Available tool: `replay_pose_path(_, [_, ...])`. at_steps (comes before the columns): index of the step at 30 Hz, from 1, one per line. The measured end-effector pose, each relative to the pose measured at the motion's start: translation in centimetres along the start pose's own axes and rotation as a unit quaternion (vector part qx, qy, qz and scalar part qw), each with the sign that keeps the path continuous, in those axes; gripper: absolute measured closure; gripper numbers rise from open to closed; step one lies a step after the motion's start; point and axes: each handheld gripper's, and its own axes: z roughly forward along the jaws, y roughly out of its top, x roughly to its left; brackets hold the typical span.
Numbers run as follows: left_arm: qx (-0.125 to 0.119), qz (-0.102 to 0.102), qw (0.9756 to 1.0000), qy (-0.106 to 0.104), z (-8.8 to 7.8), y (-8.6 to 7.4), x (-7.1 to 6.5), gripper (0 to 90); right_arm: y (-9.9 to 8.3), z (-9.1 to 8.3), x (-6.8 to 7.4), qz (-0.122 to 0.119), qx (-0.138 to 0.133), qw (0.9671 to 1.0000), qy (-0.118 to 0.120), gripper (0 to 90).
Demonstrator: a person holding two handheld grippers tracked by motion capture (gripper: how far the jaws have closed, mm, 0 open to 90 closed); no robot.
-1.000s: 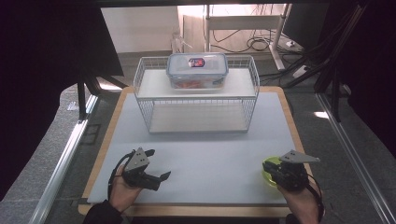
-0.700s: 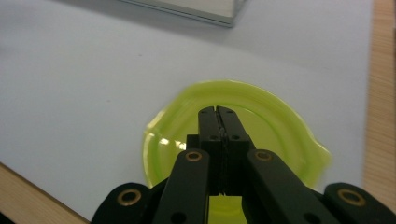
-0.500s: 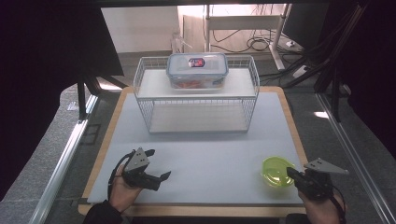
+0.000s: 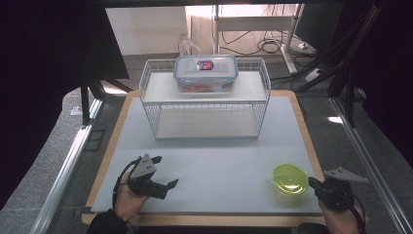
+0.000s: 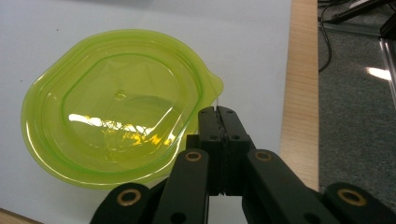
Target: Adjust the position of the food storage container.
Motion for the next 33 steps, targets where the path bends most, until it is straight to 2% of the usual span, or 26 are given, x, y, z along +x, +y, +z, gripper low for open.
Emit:
replay_pose_path(3, [0.002, -0.001, 1.0, -0.001, 0.1, 0.0, 0.0, 3.1, 0.0, 0.3, 0.3, -0.002, 0.003, 1.0, 0.005, 90.0])
replay_pose_path(10, [0.005, 0.001, 1.0, -0.002, 0.2, 0.0, 0.0, 3.3, 0.5, 1.4, 1.7, -0.009, 0.009, 0.9993, 0.036, 89.7])
replay_pose_path(21, [0.007, 0.002, 1.0, -0.003, 0.2, 0.0, -0.1, 3.4, 1.2, 3.3, 4.0, -0.015, 0.024, 0.9959, 0.085, 88.5])
replay_pose_path(24, [0.006, 0.002, 1.0, -0.003, 0.1, 0.0, -0.1, 3.5, 1.0, 3.8, 4.3, -0.018, 0.039, 0.9954, 0.086, 88.4])
replay_pose_path(27, [0.006, 0.002, 1.0, -0.004, 0.2, 0.0, -0.1, 3.6, 0.6, 4.1, 4.1, -0.01, 0.046, 0.9945, 0.093, 88.5])
replay_pose_path(33, [0.007, 0.002, 1.0, -0.004, 0.2, 0.0, -0.1, 3.6, 0.5, 5.1, 4.5, -0.005, 0.059, 0.9915, 0.116, 88.5])
